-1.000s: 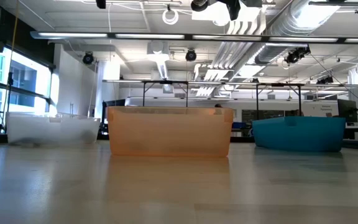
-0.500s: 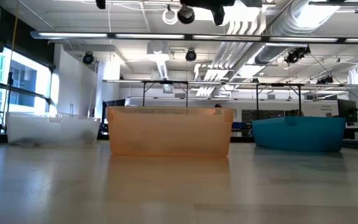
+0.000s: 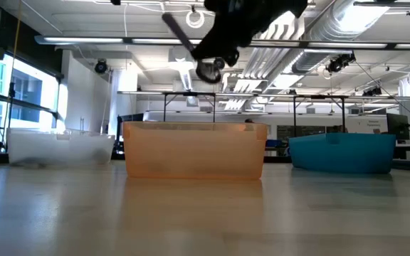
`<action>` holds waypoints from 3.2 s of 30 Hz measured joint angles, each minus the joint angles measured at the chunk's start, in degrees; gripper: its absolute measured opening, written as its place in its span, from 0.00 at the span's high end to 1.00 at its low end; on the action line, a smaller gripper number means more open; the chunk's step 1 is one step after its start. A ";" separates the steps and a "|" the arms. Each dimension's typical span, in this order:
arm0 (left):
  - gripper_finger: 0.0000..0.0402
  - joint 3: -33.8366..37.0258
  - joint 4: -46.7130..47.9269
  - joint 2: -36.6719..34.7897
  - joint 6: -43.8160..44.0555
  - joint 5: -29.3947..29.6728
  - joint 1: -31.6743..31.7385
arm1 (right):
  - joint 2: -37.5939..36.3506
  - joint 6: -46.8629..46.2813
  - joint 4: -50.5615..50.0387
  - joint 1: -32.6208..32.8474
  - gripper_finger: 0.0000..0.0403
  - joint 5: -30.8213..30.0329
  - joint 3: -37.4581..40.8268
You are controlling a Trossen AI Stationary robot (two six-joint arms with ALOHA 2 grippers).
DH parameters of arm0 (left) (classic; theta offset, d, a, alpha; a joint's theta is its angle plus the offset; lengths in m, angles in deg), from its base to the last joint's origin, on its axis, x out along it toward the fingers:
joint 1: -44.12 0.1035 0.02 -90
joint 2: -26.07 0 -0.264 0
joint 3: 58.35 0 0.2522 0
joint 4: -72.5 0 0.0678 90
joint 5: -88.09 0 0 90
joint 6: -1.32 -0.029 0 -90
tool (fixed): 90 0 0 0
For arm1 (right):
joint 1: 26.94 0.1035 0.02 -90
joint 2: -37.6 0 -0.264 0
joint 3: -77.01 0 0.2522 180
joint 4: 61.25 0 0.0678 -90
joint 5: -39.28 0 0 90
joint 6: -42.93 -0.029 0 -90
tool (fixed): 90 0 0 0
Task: Sort silverware by color (type)
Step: Put the bottom right violet spoon into the orange bin, then put the gold spoon into the blue bin
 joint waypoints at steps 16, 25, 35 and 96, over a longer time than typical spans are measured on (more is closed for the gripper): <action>0.67 0.00 0.02 0.00 -0.43 -0.01 0.00 | 13.20 0.31 -8.09 0.46 1.00 2.00 -0.21; 0.67 0.00 -0.04 0.00 -0.40 -0.01 -0.02 | 16.35 0.40 -8.78 0.27 1.00 3.58 -0.21; 0.67 0.00 -0.13 0.00 -0.36 -0.02 -0.02 | 18.51 -0.02 -8.90 -0.76 1.00 3.38 -0.19; 0.67 0.00 -0.30 0.00 -0.39 -0.02 0.00 | 4.16 -1.95 -12.69 -1.61 0.51 3.10 -0.12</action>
